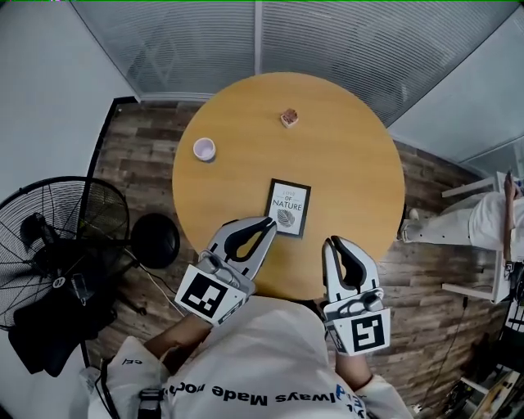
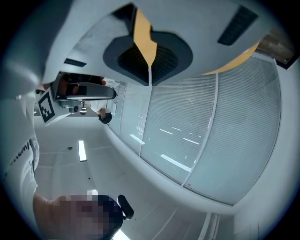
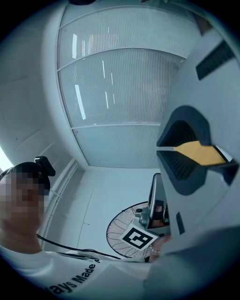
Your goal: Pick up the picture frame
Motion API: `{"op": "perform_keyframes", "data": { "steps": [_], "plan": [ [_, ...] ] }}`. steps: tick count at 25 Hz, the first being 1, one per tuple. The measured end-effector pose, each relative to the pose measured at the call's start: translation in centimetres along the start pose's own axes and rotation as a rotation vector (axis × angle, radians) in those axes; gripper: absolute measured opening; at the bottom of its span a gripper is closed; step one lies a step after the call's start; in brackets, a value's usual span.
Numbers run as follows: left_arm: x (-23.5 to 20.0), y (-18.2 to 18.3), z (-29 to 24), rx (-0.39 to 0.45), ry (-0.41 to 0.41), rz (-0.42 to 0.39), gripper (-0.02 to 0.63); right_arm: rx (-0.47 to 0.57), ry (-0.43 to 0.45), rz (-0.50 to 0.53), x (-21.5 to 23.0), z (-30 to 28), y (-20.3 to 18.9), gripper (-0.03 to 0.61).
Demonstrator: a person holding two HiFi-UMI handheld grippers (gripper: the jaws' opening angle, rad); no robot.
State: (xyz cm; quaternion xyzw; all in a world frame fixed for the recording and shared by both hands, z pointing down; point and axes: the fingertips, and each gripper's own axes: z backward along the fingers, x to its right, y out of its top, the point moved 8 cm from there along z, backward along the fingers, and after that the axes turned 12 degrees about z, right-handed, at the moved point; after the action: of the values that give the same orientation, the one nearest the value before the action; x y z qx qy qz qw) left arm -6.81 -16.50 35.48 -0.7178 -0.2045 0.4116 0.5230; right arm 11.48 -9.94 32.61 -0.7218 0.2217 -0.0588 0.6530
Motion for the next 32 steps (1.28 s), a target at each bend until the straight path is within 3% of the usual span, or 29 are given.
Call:
{"op": "perform_keyframes", "data": {
  "steps": [17,30,32],
  "plan": [
    [-3.3,-6.0,-2.4,-0.132,0.041,0.027,0.032,-0.147,0.049,0.006,-0.3,-2.2,-6.7,0.049],
    [-6.7,-13.4,-4.0,-0.264,0.076,0.079,0.034,-0.263,0.066,-0.04,-1.1,-3.9,-13.2,0.051],
    [-7.4,-14.3,-4.2,-0.282,0.092,0.089,0.065,-0.282,0.07,-0.046,-1.2,-4.3,-14.2,0.051]
  ]
}}
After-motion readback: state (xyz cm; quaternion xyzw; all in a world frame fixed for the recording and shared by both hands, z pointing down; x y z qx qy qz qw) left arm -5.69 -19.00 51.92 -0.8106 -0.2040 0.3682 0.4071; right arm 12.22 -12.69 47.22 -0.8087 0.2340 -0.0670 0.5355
